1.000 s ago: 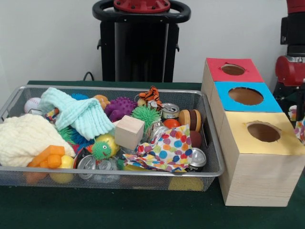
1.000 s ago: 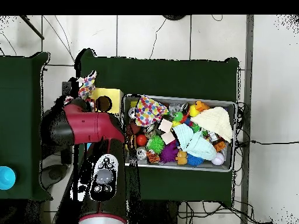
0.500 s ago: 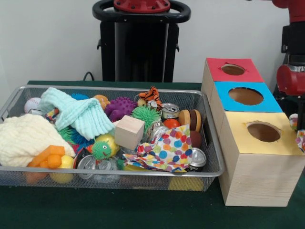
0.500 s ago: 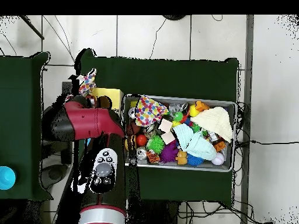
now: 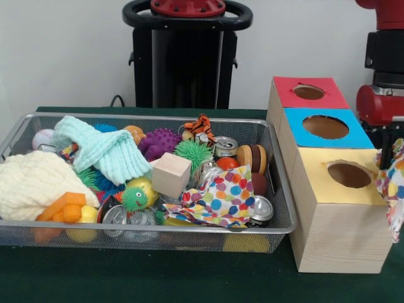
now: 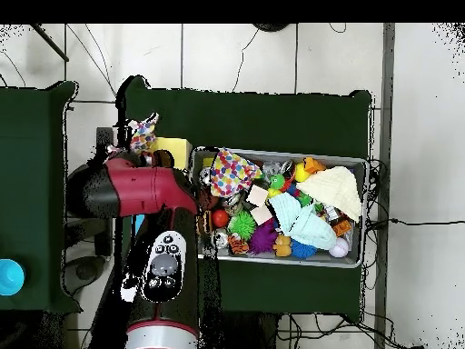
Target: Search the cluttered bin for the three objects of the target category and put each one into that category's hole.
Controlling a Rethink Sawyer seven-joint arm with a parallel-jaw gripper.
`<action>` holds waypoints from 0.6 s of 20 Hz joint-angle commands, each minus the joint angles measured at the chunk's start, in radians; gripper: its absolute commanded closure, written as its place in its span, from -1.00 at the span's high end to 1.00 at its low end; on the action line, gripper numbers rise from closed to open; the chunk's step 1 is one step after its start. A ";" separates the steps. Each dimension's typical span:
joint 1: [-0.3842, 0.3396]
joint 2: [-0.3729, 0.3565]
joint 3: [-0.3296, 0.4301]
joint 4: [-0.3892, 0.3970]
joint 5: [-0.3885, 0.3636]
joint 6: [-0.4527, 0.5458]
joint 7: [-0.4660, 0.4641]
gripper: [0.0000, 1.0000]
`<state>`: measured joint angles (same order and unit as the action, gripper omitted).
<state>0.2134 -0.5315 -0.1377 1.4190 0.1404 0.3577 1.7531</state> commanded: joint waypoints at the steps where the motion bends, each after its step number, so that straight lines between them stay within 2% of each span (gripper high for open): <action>1: -0.040 0.002 0.009 -0.033 -0.057 0.174 0.042 -1.00; 4: -0.049 0.003 0.009 -0.040 -0.064 0.187 0.030 -1.00; 12: -0.089 0.012 0.043 0.016 -0.081 0.144 0.008 -1.00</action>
<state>0.1754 -0.5368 -0.1442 1.4006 0.1399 0.4220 1.7531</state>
